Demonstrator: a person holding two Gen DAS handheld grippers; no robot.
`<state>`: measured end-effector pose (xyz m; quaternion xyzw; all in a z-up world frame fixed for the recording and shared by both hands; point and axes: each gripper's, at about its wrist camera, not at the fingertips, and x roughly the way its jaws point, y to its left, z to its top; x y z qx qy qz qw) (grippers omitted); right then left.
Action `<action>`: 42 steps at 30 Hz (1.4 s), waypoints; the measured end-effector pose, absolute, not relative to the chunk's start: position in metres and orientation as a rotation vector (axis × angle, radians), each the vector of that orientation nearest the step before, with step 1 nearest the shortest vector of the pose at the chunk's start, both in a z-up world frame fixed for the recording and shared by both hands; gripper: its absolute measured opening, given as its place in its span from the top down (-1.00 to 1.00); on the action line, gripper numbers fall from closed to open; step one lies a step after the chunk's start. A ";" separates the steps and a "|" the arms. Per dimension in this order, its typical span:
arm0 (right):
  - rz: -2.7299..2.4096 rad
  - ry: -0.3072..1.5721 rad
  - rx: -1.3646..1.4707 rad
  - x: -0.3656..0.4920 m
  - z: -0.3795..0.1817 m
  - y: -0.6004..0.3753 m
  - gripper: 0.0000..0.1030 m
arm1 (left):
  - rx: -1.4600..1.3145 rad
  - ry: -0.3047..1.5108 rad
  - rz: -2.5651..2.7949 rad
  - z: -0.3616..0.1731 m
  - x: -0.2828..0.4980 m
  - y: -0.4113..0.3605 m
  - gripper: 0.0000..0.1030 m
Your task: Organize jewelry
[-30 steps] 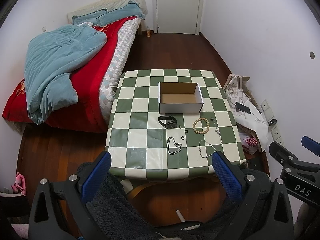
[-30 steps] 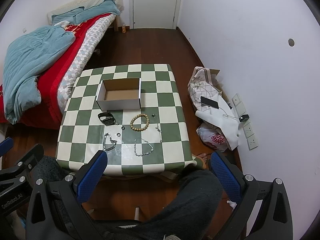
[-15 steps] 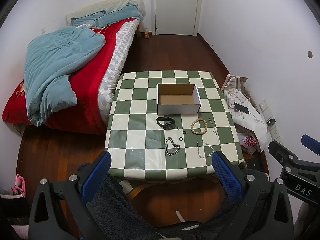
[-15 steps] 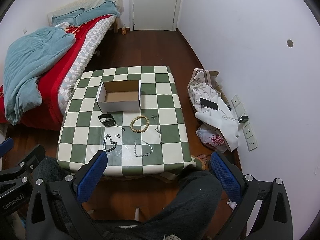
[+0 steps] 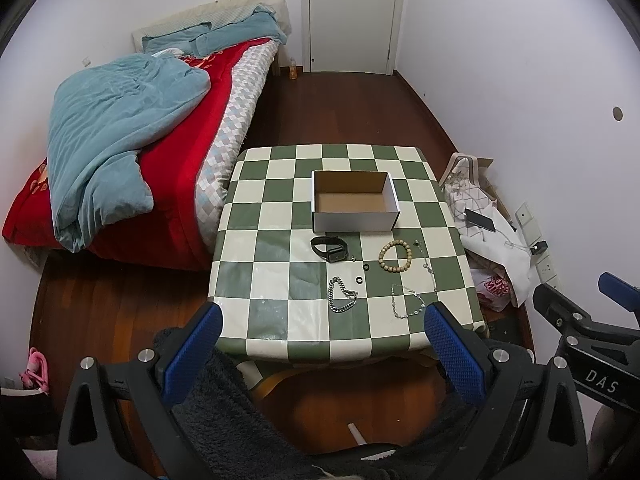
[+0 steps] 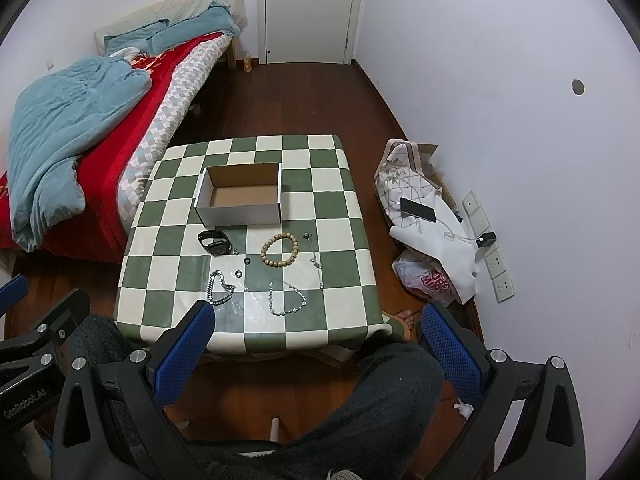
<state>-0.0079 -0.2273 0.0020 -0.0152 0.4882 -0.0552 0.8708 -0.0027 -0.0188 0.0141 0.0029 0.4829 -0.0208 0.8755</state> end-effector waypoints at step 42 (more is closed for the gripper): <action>-0.179 1.532 0.019 0.139 -0.342 -0.254 -0.14 | 0.373 1.409 0.137 -0.282 0.148 -0.035 -0.92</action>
